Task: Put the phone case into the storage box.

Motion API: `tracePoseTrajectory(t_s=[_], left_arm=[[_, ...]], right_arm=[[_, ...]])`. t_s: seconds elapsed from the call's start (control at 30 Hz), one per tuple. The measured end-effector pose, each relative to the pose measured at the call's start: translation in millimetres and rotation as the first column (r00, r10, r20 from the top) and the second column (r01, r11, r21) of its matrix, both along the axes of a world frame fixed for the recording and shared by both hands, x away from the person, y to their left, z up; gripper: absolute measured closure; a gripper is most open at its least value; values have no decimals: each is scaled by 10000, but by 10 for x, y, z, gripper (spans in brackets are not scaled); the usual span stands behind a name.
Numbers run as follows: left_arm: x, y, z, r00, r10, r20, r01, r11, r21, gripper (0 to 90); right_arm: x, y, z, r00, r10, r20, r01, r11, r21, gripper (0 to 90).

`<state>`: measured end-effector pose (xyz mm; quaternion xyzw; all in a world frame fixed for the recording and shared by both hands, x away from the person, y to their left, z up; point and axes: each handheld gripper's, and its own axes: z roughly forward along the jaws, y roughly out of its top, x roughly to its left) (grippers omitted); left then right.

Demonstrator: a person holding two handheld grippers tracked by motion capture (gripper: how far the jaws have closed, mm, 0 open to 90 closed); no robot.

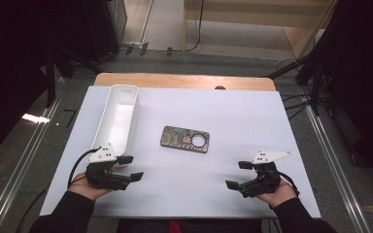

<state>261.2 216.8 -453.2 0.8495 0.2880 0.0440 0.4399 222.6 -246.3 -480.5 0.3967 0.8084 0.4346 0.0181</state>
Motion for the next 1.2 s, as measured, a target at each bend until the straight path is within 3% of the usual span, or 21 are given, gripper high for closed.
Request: tracePoseTrajectory(t_s=[1.1,1.2], left_arm=[[-2,-7,-1,9999,-129,-3,129,9998,-165,281],[-1,-12,1,9999,-143,-68,142,9996,-232,248]], right_arm=[[4,12,-3,10000,54,24,-54,10000,2,53],[4,10,-2,10000,58,50,-58,10000,3,53]])
